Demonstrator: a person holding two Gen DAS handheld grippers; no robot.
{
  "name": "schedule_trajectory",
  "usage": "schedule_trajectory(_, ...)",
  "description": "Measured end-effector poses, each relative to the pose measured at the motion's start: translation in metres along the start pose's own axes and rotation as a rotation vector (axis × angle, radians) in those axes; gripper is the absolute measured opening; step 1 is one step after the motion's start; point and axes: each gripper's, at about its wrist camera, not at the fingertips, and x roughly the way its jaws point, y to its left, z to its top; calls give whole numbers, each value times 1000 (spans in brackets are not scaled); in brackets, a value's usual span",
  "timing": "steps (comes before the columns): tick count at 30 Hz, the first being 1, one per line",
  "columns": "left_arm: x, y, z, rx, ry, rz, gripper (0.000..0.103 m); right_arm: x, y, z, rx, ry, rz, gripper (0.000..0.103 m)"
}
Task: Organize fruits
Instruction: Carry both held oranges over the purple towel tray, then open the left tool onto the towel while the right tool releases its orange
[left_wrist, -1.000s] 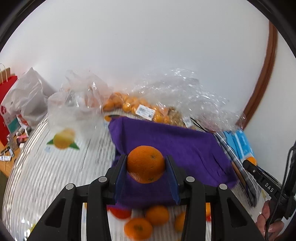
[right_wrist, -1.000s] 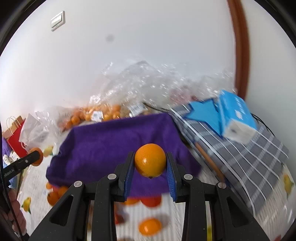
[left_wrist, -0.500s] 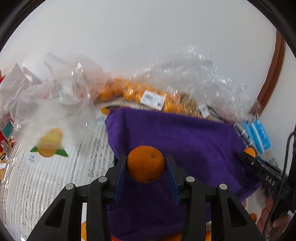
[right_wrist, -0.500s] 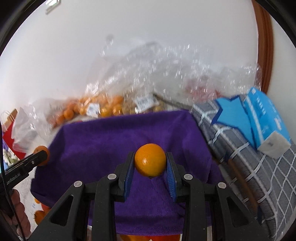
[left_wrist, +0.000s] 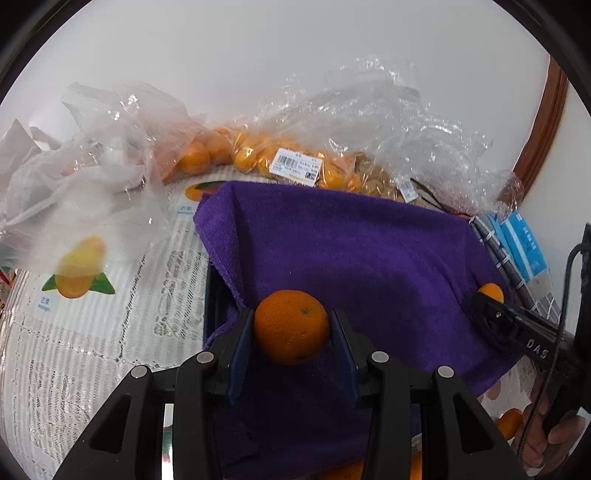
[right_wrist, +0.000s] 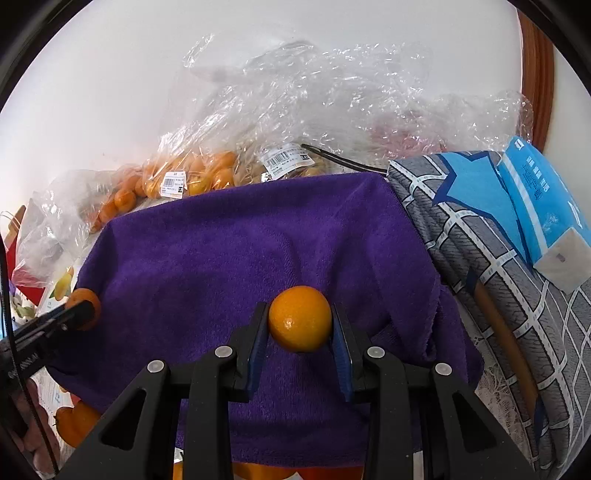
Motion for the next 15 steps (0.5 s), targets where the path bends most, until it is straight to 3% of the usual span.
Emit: schedule_trajectory(15, 5, -3, -3, 21, 16, -6, 40, -2, -2, -1, 3, -3, -7, 34)
